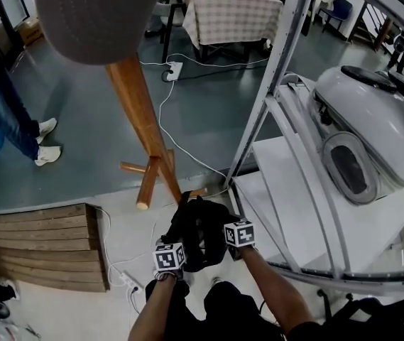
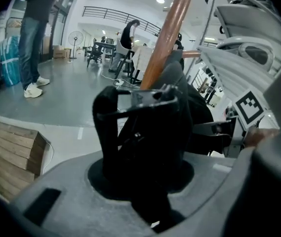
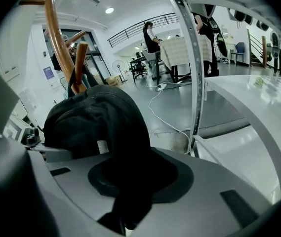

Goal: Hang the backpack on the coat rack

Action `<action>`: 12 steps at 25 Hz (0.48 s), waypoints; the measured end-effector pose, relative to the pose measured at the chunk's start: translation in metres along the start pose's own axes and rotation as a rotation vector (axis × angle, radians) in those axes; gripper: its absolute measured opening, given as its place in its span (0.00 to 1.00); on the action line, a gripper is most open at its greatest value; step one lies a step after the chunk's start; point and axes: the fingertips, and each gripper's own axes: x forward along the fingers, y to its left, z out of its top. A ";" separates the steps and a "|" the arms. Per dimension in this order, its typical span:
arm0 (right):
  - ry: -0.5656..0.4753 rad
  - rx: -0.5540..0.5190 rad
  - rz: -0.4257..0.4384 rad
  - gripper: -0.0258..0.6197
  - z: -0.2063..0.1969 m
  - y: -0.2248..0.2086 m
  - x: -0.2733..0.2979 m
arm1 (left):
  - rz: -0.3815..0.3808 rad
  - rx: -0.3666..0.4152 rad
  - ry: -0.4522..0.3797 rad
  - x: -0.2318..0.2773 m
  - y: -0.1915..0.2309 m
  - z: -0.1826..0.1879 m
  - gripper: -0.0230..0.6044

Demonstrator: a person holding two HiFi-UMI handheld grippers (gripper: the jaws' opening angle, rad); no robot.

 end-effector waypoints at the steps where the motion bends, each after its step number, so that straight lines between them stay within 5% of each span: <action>1: -0.001 0.005 -0.001 0.19 0.000 0.000 0.002 | -0.001 0.004 0.000 0.001 0.001 0.001 0.22; 12: 0.015 0.018 -0.026 0.21 0.001 -0.005 0.019 | 0.006 0.025 0.005 0.012 0.011 0.001 0.23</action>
